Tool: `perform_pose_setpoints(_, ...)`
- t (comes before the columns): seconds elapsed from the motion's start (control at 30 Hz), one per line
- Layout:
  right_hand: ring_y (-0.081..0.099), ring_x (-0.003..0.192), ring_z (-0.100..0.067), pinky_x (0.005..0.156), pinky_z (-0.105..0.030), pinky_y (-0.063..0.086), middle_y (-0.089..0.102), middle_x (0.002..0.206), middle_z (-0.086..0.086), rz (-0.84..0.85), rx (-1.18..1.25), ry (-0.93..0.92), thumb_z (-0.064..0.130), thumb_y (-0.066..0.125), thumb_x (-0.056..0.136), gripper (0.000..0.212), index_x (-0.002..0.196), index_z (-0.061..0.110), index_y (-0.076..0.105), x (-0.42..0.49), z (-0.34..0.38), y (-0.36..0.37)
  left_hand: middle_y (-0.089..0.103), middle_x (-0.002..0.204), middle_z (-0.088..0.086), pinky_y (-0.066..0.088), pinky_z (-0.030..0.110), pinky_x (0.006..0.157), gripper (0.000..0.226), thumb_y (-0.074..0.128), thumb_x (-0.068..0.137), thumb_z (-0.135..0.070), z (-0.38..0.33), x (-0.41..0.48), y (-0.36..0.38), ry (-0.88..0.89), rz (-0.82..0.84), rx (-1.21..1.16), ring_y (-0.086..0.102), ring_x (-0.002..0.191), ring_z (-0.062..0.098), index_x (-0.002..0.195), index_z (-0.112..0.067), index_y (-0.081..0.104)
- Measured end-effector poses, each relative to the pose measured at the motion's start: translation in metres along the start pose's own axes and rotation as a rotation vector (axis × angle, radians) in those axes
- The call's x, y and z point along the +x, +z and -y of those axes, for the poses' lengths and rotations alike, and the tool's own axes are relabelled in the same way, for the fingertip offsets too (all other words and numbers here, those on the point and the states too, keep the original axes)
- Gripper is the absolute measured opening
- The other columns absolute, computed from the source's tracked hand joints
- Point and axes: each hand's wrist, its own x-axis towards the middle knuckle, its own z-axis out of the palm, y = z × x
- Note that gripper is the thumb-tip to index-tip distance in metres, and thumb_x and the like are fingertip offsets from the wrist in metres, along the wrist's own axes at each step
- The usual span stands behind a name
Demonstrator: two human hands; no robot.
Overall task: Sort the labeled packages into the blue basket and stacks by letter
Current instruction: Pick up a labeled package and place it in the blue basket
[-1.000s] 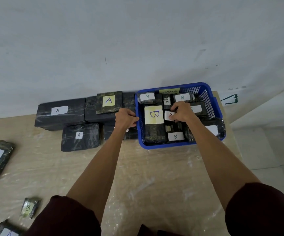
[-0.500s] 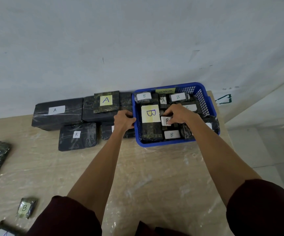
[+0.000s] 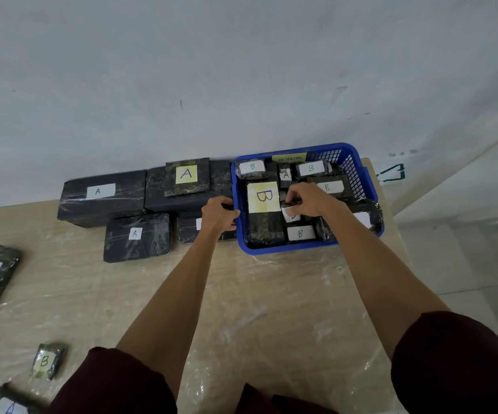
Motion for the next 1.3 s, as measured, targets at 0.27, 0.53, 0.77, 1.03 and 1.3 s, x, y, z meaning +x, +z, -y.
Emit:
perform_pose_setpoints(0.27, 0.060, 0.097, -0.021, 0.087, -0.031, 0.046, 0.063, 0.105, -0.006, -0.032, 0.051, 0.043, 0.006, 0.074, 0.088, 0.023, 0.109, 0.009, 0.064, 0.000, -0.001, -0.006, 0.067, 0.116, 0.022, 0.061, 0.044, 0.083, 0.035, 0.069, 0.091, 0.004, 0.003, 0.000, -0.003, 0.014, 0.026, -0.026, 0.071, 0.094, 0.034, 0.125, -0.003, 0.063)
perform_pose_setpoints(0.53, 0.057, 0.090, -0.019, 0.082, -0.028, 0.045, 0.060, 0.105, -0.005, -0.117, 0.089, 0.066, 0.011, 0.069, 0.094, 0.022, 0.115, 0.005, 0.066, 0.000, -0.002, -0.007, 0.069, 0.113, 0.020, 0.062, 0.039, 0.078, 0.033, 0.068, 0.092, 0.002, 0.004, 0.001, -0.002, -0.001, 0.029, -0.031, 0.071, 0.085, 0.028, 0.124, -0.004, 0.063)
perform_pose_setpoints(0.77, 0.066, 0.101, -0.025, 0.081, -0.030, 0.050, 0.070, 0.114, -0.011, 0.038, 0.066, 0.085, 0.009, 0.074, 0.090, 0.016, 0.105, 0.013, 0.070, 0.001, -0.002, -0.009, 0.068, 0.114, 0.021, 0.062, 0.041, 0.079, 0.033, 0.069, 0.092, 0.002, 0.004, 0.001, -0.002, -0.011, 0.030, -0.037, 0.071, 0.087, 0.031, 0.123, -0.004, 0.063)
perform_pose_setpoints(1.03, 0.062, 0.115, -0.031, 0.096, -0.033, 0.045, 0.064, 0.128, -0.017, 0.038, -0.075, 0.103, 0.009, 0.070, 0.093, 0.029, 0.121, 0.004, 0.067, 0.001, 0.008, 0.005, 0.069, 0.114, 0.021, 0.062, 0.044, 0.081, 0.035, 0.069, 0.091, 0.002, 0.004, 0.002, -0.002, -0.015, 0.028, -0.030, 0.073, 0.094, 0.033, 0.125, -0.005, 0.062)
perform_pose_setpoints(1.3, 0.061, 0.112, -0.028, 0.088, -0.029, 0.043, 0.063, 0.129, -0.014, 0.038, -0.091, 0.091, 0.014, 0.068, 0.096, 0.028, 0.123, 0.008, 0.066, -0.004, 0.009, 0.000, 0.070, 0.112, 0.020, 0.063, 0.036, 0.076, 0.028, 0.068, 0.093, 0.001, 0.006, 0.002, -0.002, -0.006, 0.024, -0.030, 0.072, 0.087, 0.029, 0.120, -0.005, 0.063)
